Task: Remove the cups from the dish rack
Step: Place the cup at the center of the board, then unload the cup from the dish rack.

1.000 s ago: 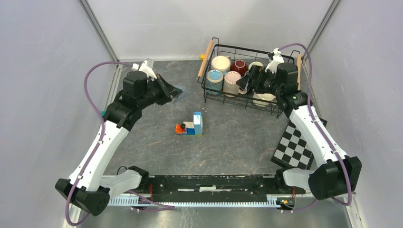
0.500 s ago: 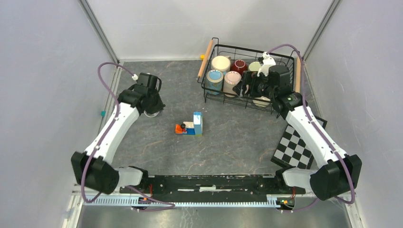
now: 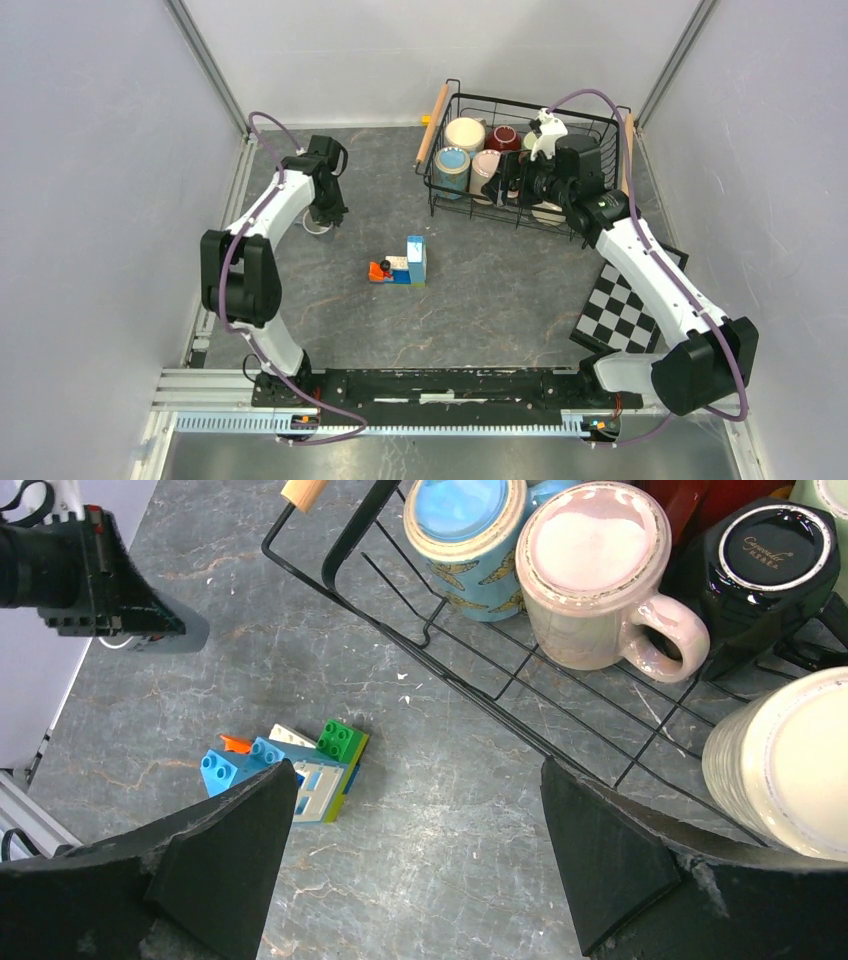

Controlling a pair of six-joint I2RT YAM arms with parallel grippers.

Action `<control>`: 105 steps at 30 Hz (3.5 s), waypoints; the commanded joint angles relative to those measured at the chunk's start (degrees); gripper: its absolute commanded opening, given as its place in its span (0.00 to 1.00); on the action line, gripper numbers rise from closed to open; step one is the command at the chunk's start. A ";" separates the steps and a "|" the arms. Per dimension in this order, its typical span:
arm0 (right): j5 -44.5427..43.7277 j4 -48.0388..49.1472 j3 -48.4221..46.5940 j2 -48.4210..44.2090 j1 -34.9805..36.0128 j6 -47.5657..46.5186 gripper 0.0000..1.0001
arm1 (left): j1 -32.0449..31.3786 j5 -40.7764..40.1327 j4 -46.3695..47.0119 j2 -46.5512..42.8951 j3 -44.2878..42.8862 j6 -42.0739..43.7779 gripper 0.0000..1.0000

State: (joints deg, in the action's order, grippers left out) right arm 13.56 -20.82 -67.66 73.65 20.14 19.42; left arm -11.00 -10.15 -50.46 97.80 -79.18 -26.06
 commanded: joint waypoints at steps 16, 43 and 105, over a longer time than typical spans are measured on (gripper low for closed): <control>1.32 0.16 -4.84 2.58 0.51 -1.27 0.98 | 3.78 6.21 3.26 9.86 -5.72 5.94 0.10; -7.95 -4.83 -14.37 10.01 0.47 -5.65 0.98 | -4.29 5.99 -0.53 -7.02 -18.68 6.90 1.00; 0.77 6.02 -6.18 24.49 -5.67 -18.42 0.77 | -19.70 11.61 1.85 -29.61 -1.82 2.86 1.00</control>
State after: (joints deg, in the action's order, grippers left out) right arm 16.53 -14.57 -74.06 100.18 13.04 3.95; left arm -30.41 1.13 -50.43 69.30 -81.23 -20.97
